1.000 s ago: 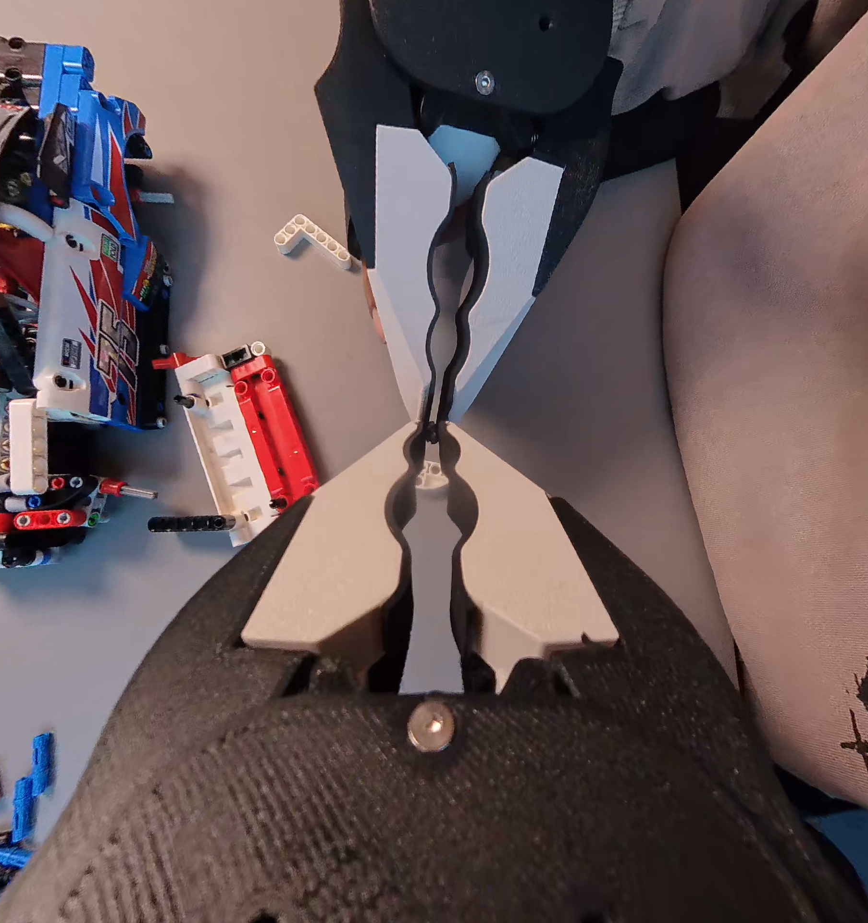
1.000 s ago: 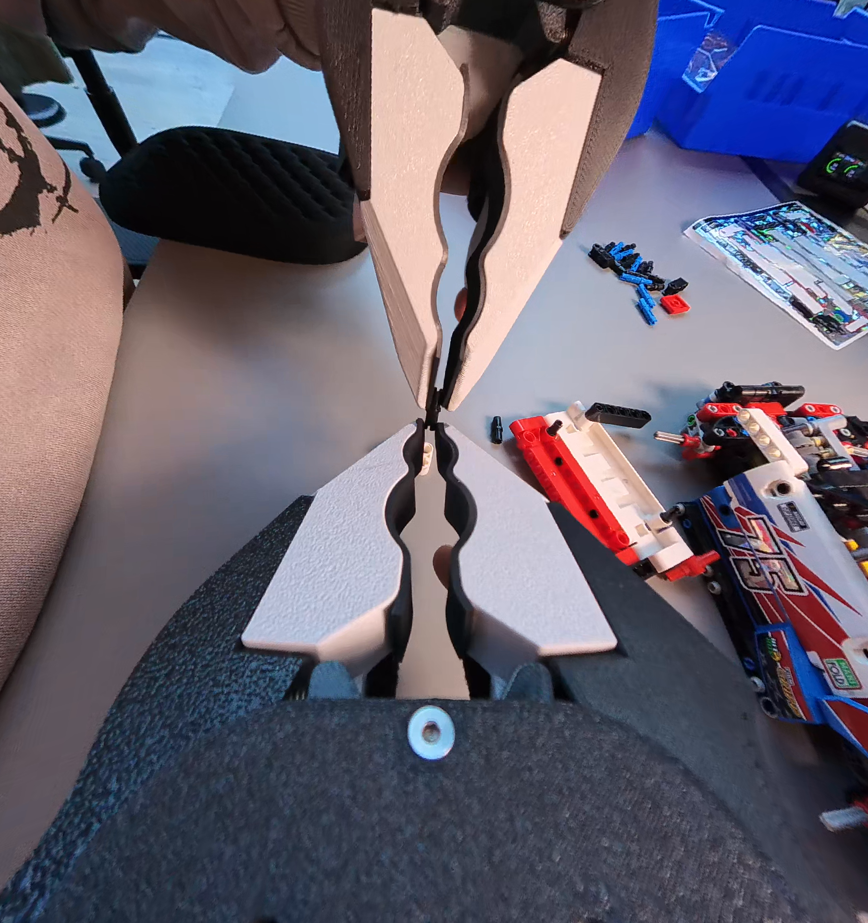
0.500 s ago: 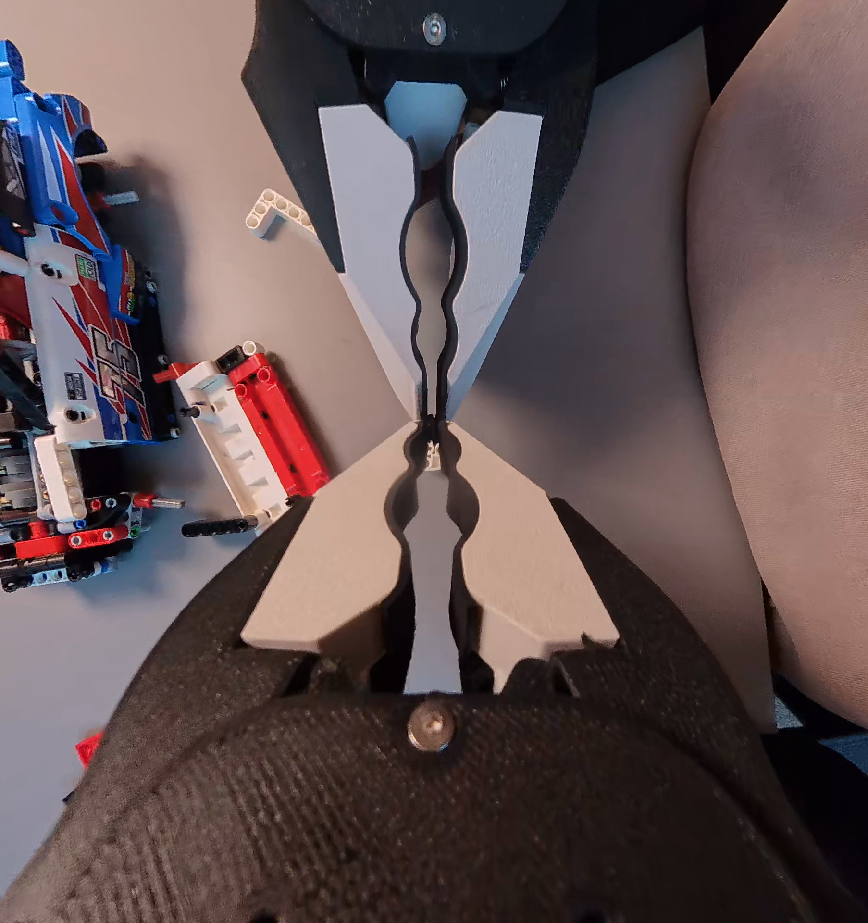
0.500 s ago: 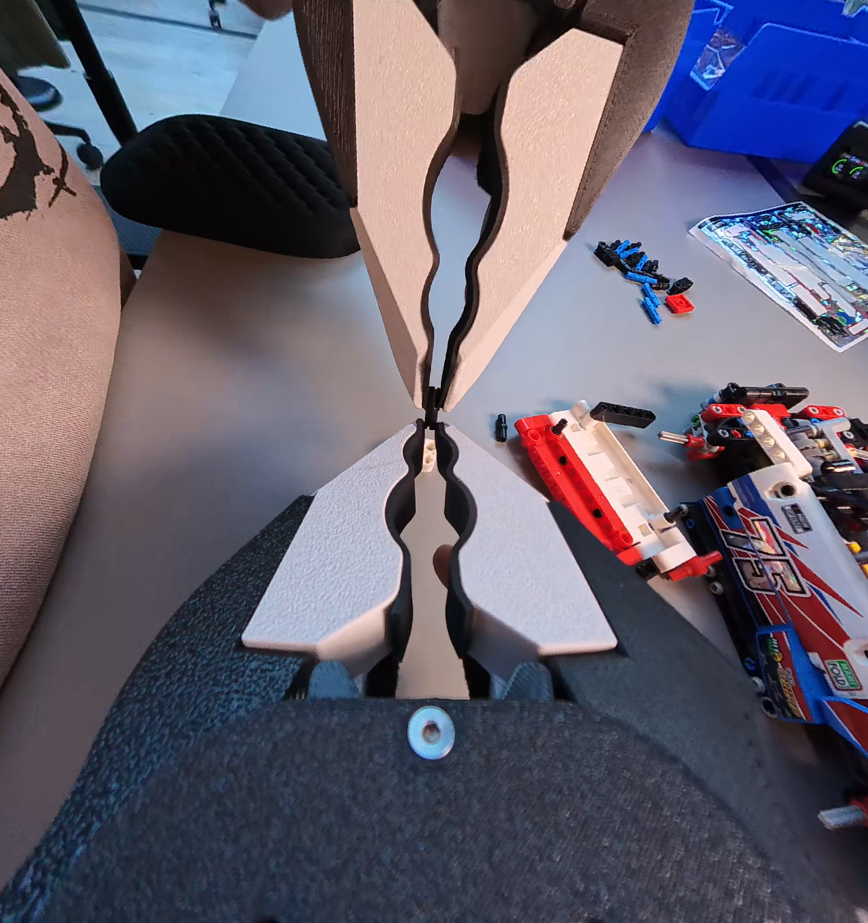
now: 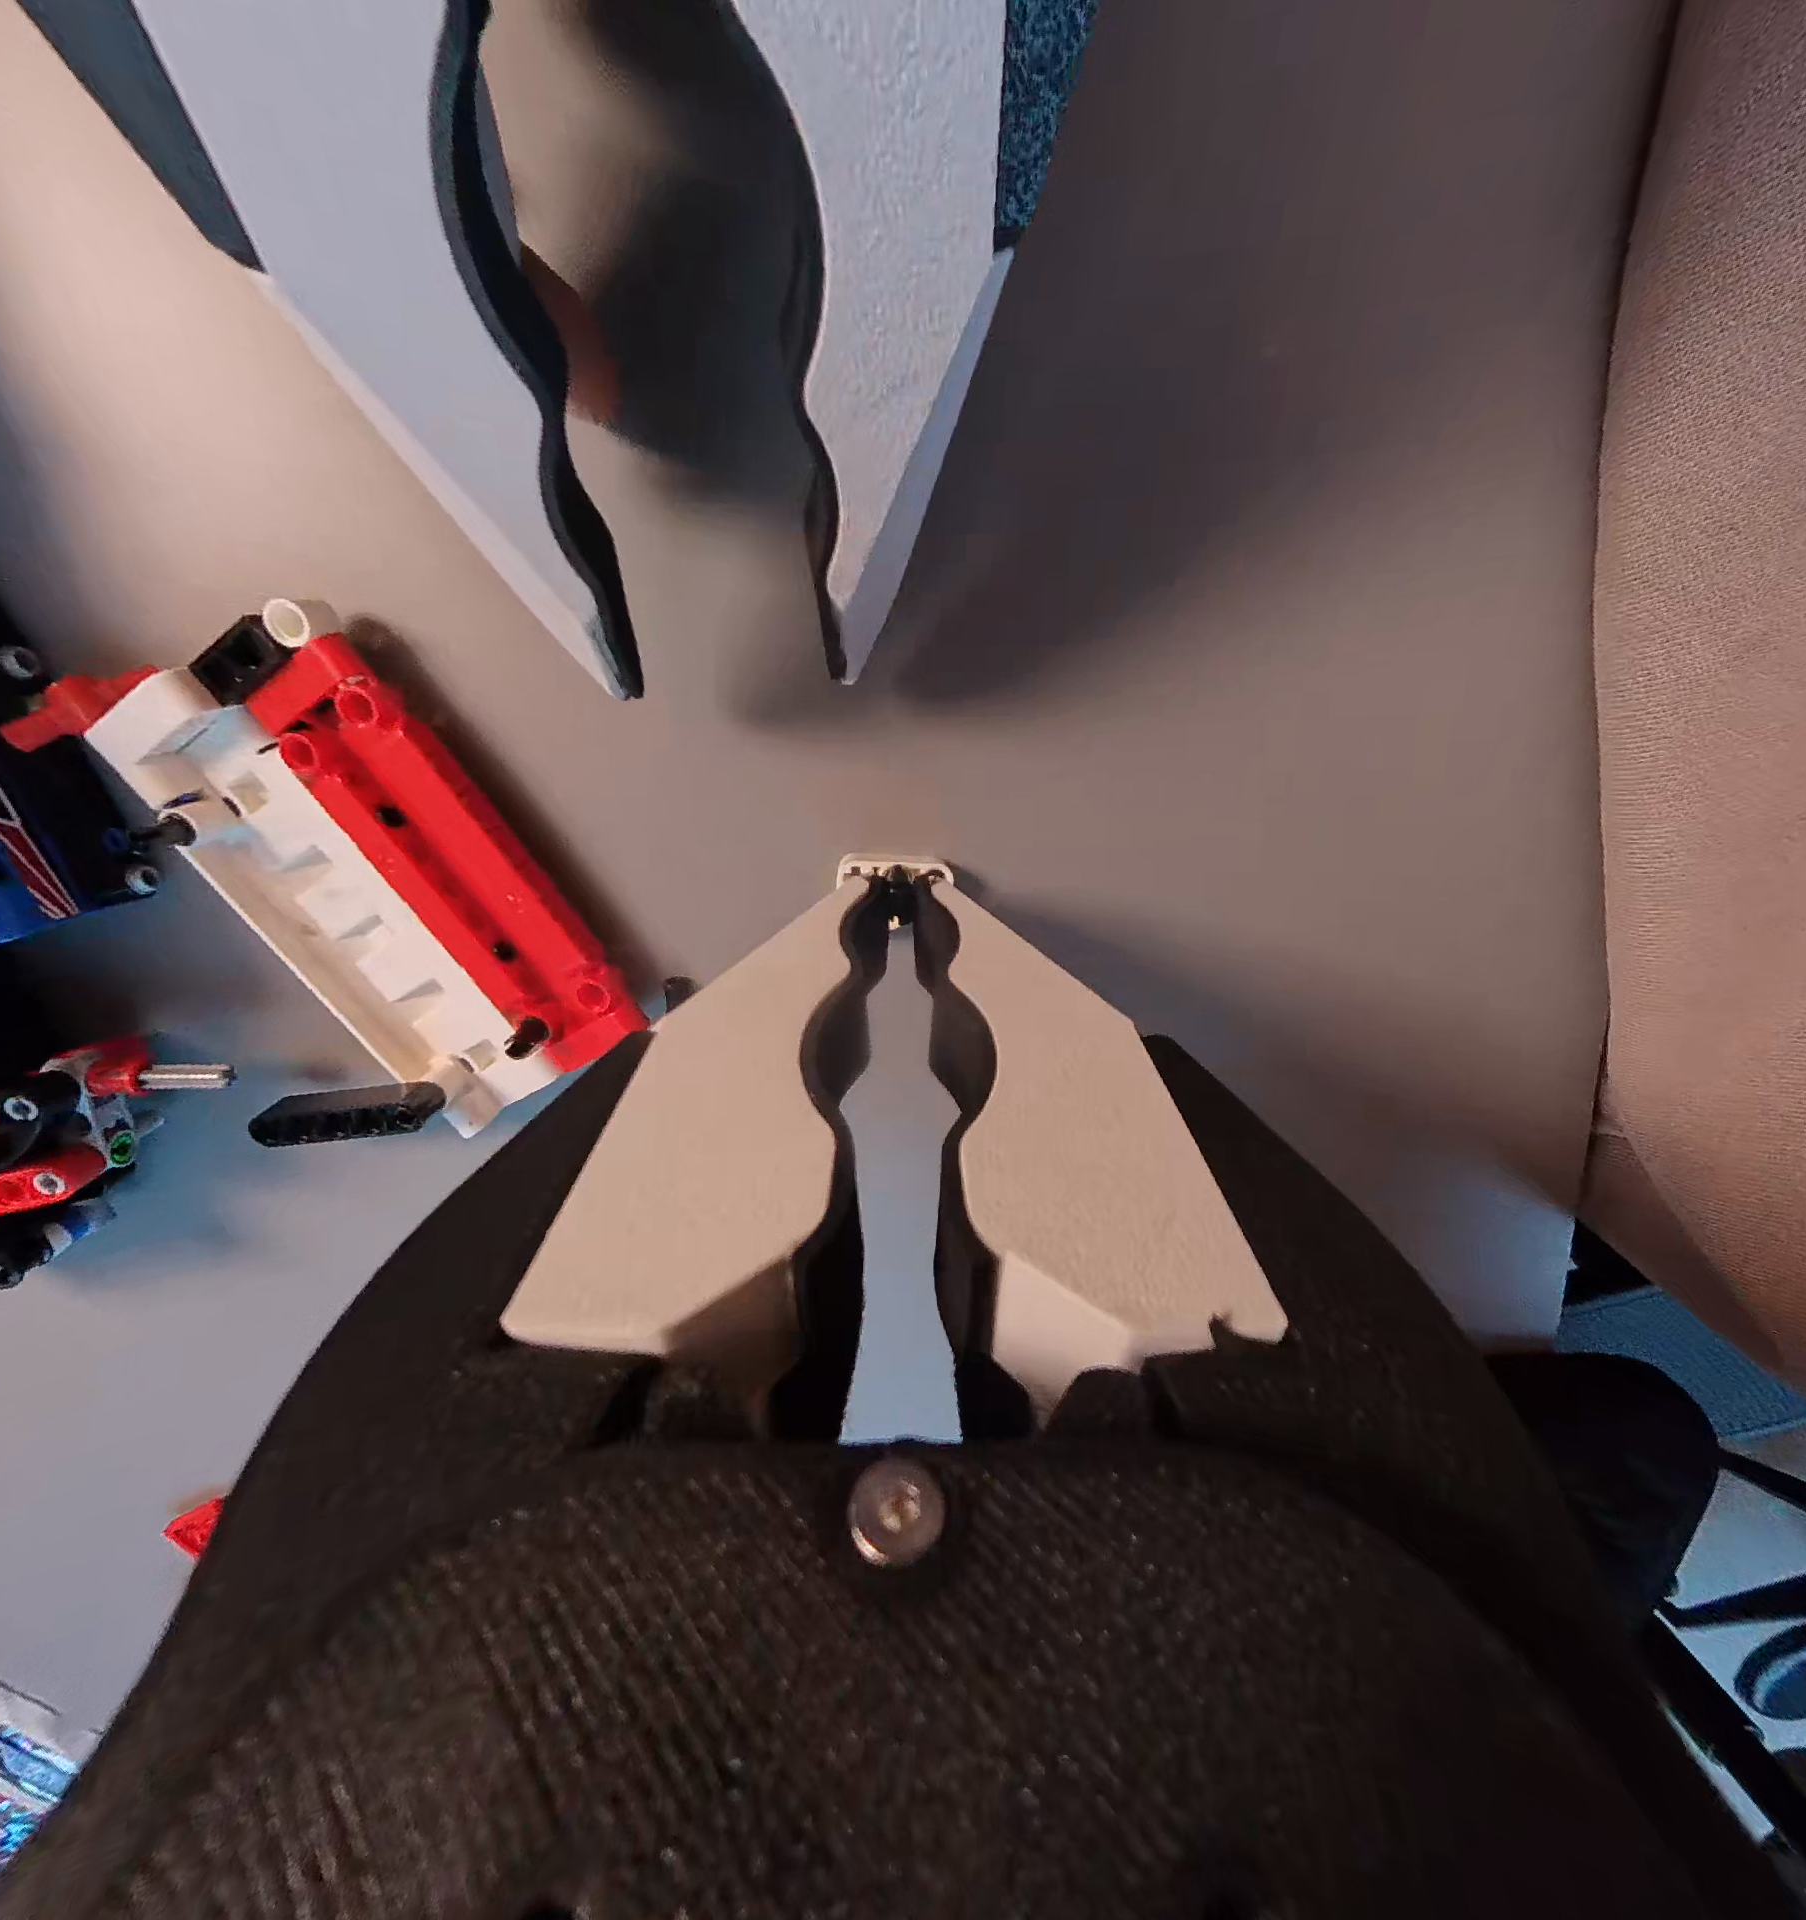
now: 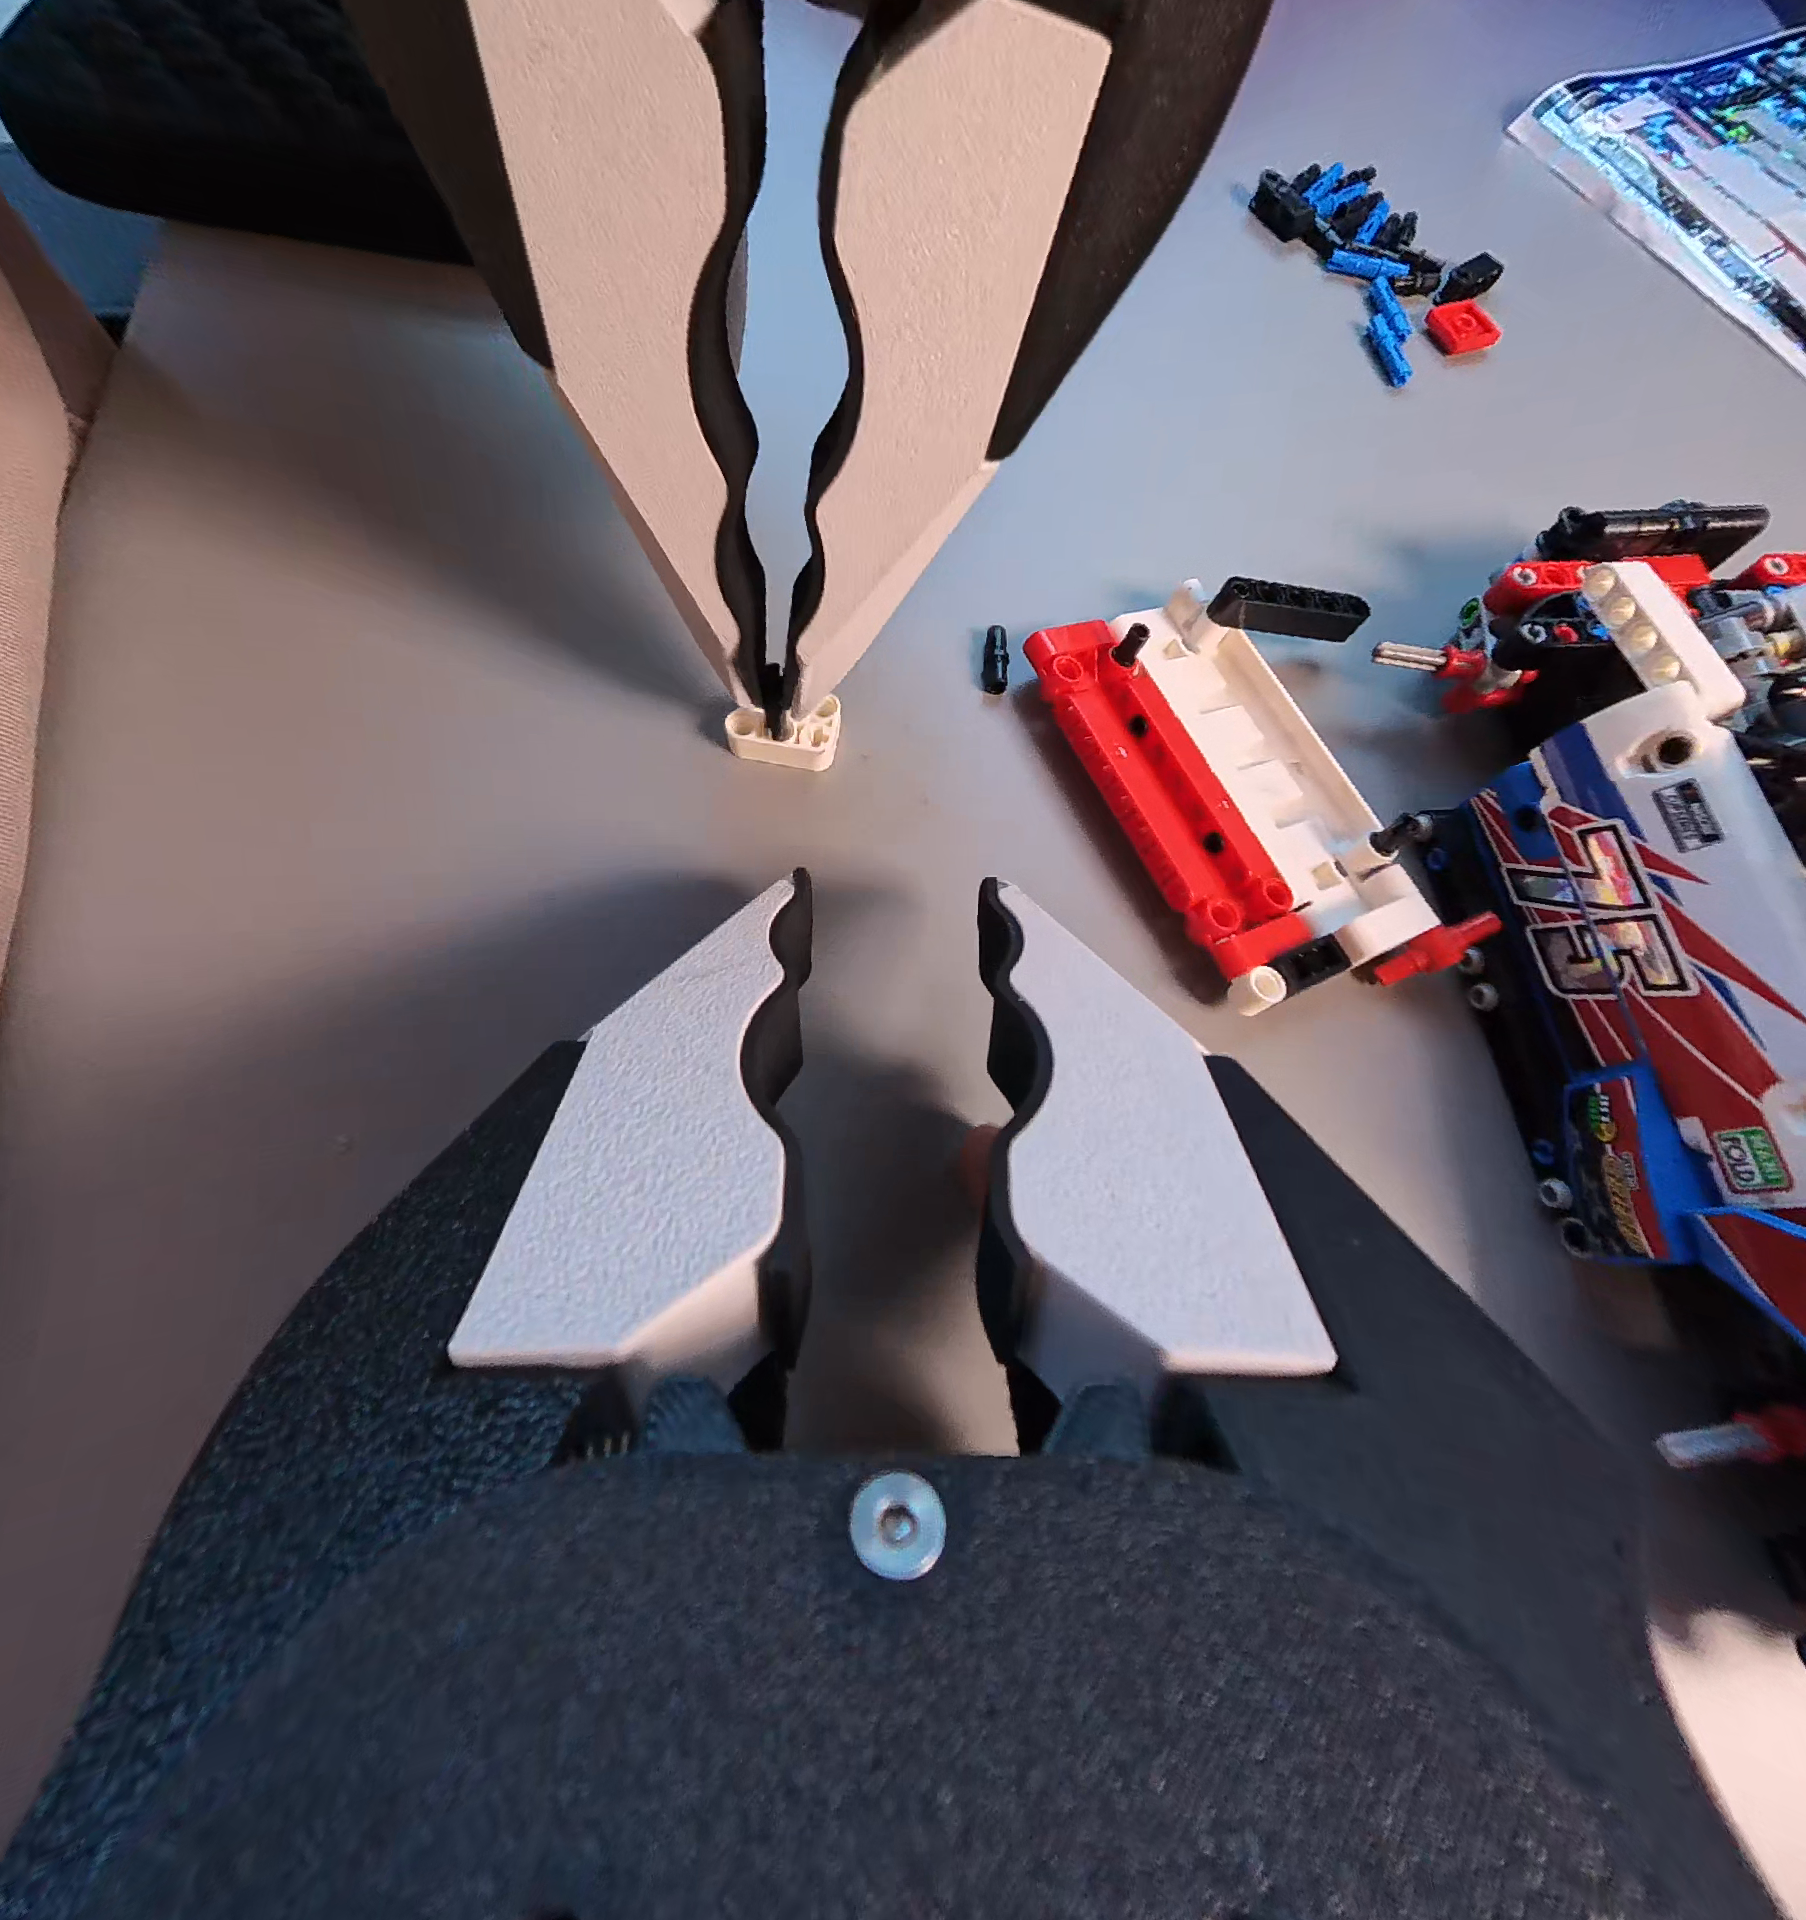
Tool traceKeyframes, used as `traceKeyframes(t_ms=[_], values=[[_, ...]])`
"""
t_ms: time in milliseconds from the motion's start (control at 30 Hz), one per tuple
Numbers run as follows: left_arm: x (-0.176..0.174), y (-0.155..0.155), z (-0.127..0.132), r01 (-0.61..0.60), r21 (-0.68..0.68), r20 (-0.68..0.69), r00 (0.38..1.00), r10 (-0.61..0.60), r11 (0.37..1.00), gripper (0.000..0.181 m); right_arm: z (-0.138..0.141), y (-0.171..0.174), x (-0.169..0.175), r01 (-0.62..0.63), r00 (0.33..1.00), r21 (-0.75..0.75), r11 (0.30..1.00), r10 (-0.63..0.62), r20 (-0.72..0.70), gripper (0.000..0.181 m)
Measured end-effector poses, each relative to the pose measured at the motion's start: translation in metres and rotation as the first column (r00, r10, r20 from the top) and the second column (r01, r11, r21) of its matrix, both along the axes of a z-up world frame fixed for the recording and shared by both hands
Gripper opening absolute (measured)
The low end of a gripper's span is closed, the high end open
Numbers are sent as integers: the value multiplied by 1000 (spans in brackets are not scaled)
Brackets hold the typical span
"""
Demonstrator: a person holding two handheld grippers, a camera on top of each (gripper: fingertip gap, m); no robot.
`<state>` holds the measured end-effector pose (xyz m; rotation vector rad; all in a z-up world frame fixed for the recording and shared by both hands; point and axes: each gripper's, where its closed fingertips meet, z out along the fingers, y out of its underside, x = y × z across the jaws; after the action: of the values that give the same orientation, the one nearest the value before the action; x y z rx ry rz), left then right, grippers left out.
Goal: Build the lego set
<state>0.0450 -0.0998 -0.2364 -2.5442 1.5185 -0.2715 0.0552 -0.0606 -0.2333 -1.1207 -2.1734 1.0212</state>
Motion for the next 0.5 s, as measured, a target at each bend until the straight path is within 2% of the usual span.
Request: traceKeyframes(t_ms=[500], values=[[2,3,-1,67,-33,-102,992,-70,997,2,5,15,-1,85,996,-67,994,-85,13,29]])
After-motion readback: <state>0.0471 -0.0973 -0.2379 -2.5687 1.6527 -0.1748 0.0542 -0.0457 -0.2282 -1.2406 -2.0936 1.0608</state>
